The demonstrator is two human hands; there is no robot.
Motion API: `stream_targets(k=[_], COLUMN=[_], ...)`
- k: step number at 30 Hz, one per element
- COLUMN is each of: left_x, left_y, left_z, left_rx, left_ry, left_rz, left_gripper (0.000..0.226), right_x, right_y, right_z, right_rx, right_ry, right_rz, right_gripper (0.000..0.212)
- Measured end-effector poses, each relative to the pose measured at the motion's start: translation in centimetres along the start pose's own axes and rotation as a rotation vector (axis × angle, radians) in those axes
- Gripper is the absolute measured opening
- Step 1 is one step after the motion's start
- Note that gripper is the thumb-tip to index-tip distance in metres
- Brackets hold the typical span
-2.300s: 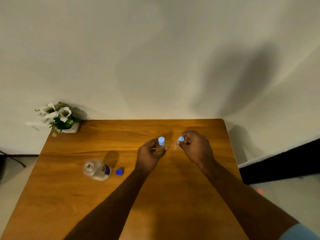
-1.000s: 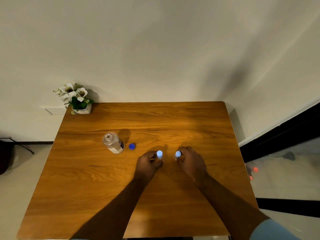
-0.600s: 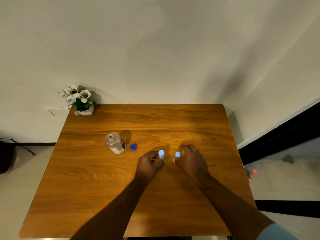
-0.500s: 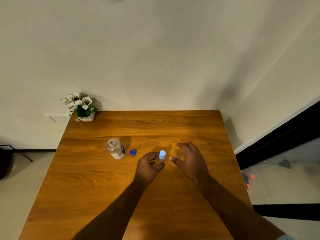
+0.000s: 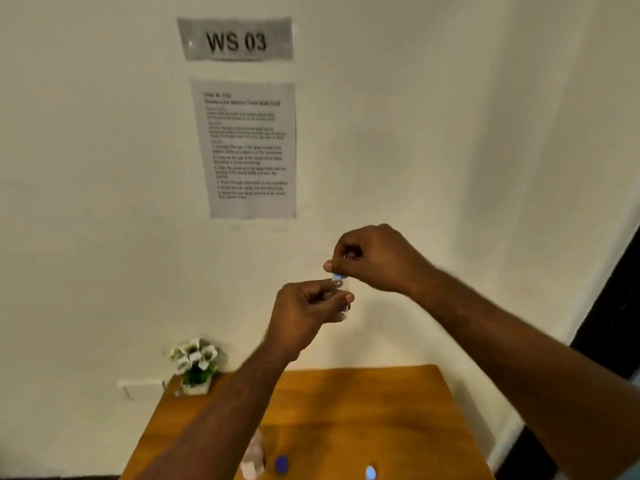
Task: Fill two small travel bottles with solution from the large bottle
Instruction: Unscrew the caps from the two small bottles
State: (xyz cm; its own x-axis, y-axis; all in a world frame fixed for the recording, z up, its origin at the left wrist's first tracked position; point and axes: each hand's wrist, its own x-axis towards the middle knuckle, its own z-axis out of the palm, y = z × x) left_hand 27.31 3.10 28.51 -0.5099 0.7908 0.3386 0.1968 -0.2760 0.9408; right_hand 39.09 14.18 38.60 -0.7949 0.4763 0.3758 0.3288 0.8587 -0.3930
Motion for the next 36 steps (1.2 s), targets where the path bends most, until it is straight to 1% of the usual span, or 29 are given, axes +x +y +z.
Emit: stream_targets(k=[4,6,7,11,13,15,17,19,20,23,24,25,28,29,30,31,33,34,36], left_x=[1.1,1.3,1.2,0.6,0.3,0.1,-0.1,-0.1,-0.2,-0.2,-0.2,-0.2,-0.3,-0.3,-0.3,-0.3,-0.3,-0.3,-0.2], left_y=[6.8,9.3,10.3,12.5,13.2,13.8,14.0,14.1,14.0,13.9,14.0,14.0,14.1,14.0,13.9,13.9,13.8,13.8,13.8], left_z=[-1.2,-1.8,-2.0,-2.4,-2.5,-2.5,-2.5,-2.7,-2.8,-3.2,-3.2,-3.2,-3.1,-3.2,-3.2,-3.3,-3.5,-3.5,-3.5], left_rx=[0.000,-0.017,-0.018,-0.026,-0.048,-0.070,-0.089,-0.092,-0.096,-0.100,-0.095,-0.091,-0.086,-0.080,-0.075,-0.077,-0.091,-0.090,-0.071], left_ry=[-0.026,-0.042,-0.048,-0.053,-0.060,-0.063,-0.064,-0.060,-0.056,-0.038,-0.033,-0.032,-0.047,-0.050,-0.051,-0.049,-0.043,-0.041,-0.044], left_rz=[0.069,0.093,0.107,0.145,0.151,0.157,0.160,0.157,0.154,0.151,0.157,0.163,0.175,0.176,0.174,0.170,0.162,0.164,0.179], left_gripper=[0.018,0.014,0.013,0.015,0.014,0.013,0.016,0.017,0.015,0.012,0.012,0.012,0.008,0.008,0.008,0.010,0.018,0.020,0.018], right_x=[1.6,1.8,1.9,1.6,1.4,1.5,1.6,1.6,1.6,1.2,1.2,1.3,1.5,1.5,1.4,1.3,1.2,1.1,1.2], right_y=[-3.9,-5.1,-5.5,-6.3,-6.7,-7.2,-7.5,-7.9,-8.0,-8.0,-7.9,-7.9,-7.9,-7.8,-7.8,-7.7,-7.5,-7.4,-7.4], right_z=[-5.9,-7.5,-8.1,-10.1,-10.8,-11.0,-10.8,-10.5,-10.6,-10.7,-10.6,-10.3,-9.7,-9.5,-9.5,-9.5,-9.6,-9.6,-9.3], right_rx=[-0.013,0.036,0.063,0.139,0.213,0.188,0.134,0.157,0.194,0.298,0.316,0.316,0.255,0.253,0.274,0.309,0.373,0.381,0.364], right_ry=[-0.029,-0.033,-0.040,-0.090,-0.067,0.041,0.096,0.076,0.037,-0.110,-0.121,-0.099,0.088,0.117,0.109,0.072,-0.016,-0.026,0.041], right_rz=[-0.124,-0.185,-0.209,-0.319,-0.329,-0.308,-0.313,-0.337,-0.343,-0.357,-0.351,-0.339,-0.317,-0.318,-0.319,-0.322,-0.330,-0.327,-0.300], right_gripper=[0.018,0.008,0.007,0.027,0.032,0.026,0.019,0.008,0.008,0.037,0.040,0.037,0.018,0.015,0.013,0.016,0.030,0.034,0.031])
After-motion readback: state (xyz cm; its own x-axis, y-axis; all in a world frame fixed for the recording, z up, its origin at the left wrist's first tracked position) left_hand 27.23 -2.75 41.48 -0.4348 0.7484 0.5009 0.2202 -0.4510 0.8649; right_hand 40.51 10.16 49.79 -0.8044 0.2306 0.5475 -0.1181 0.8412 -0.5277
